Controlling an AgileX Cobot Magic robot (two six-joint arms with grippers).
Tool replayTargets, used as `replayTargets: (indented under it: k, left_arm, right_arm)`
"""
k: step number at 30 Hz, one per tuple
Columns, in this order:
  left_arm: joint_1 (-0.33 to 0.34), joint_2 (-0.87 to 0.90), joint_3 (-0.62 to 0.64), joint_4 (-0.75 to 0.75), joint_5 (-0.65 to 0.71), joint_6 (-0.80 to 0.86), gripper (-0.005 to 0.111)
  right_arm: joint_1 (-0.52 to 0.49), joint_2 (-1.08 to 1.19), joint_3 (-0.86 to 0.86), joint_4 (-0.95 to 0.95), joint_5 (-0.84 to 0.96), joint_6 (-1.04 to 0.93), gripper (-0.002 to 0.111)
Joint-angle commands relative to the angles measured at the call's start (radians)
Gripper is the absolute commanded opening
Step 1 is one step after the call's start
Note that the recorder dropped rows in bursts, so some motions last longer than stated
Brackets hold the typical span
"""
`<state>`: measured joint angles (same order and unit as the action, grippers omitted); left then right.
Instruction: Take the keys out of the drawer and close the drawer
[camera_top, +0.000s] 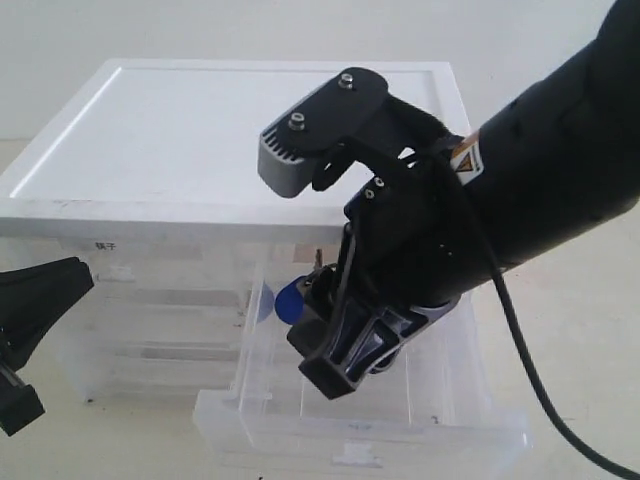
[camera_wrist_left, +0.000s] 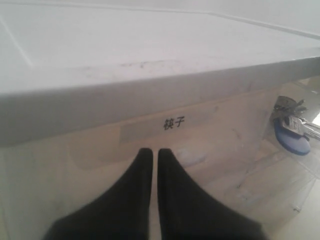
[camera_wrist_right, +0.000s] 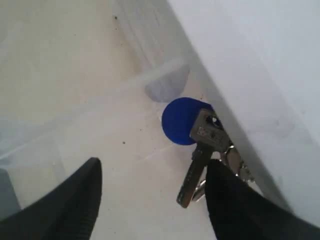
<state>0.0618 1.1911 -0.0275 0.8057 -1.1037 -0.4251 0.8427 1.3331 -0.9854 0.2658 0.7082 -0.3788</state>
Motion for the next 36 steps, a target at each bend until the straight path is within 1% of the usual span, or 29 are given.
replayTargets:
  k: [1, 9, 11, 13, 16, 18, 25, 27, 29, 31, 32, 33, 36]
  left_arm:
    - [0.004, 0.004, 0.003, 0.015, -0.007, -0.009, 0.004]
    - [0.004, 0.004, 0.003, 0.022, -0.003, -0.009, 0.004]
    - [0.004, 0.004, 0.003, 0.022, -0.003, -0.009, 0.004]
    - [0.004, 0.004, 0.003, 0.022, -0.003, -0.009, 0.004]
    - [0.004, 0.004, 0.003, 0.022, -0.005, -0.009, 0.004]
    - [0.004, 0.004, 0.003, 0.022, -0.007, -0.009, 0.004]
    - [0.004, 0.004, 0.003, 0.022, -0.013, -0.016, 0.004]
    - [0.004, 0.004, 0.003, 0.024, -0.013, -0.014, 0.004]
    - [0.004, 0.004, 0.003, 0.028, -0.013, -0.014, 0.004]
    - [0.004, 0.004, 0.003, 0.033, -0.013, -0.014, 0.004]
    - [0.004, 0.004, 0.003, 0.038, -0.017, -0.014, 0.004]
    - [0.004, 0.004, 0.003, 0.044, -0.021, -0.014, 0.004]
    - [0.004, 0.004, 0.003, 0.046, -0.025, -0.014, 0.004]
  right_arm:
    - [-0.006, 0.046, -0.003, -0.112, -0.039, 0.115, 0.056]
    - [-0.006, 0.121, -0.003, -0.120, -0.051, 0.143, 0.055]
    - [-0.006, 0.138, -0.003, -0.120, -0.046, 0.145, 0.053]
    - [-0.006, 0.144, -0.003, -0.120, -0.033, 0.145, 0.043]
    - [-0.006, 0.118, -0.005, -0.126, -0.008, 0.131, 0.016]
    - [-0.006, 0.086, -0.005, -0.139, -0.001, 0.108, 0.001]
    - [-0.006, -0.072, -0.005, -0.182, 0.016, 0.145, 0.000]
    - [-0.006, -0.078, -0.005, -0.172, 0.034, 0.107, 0.002]
    - [-0.006, -0.076, -0.005, -0.140, 0.063, 0.023, 0.019]
    - [-0.004, -0.119, -0.005, 0.008, 0.081, -0.180, 0.054]
    - [0.000, -0.137, -0.005, 0.049, 0.088, -0.242, 0.056]
    - [0.029, -0.195, -0.005, 0.089, 0.109, -0.384, 0.057]
    - [0.100, -0.267, -0.003, 0.074, 0.172, -0.472, 0.057]
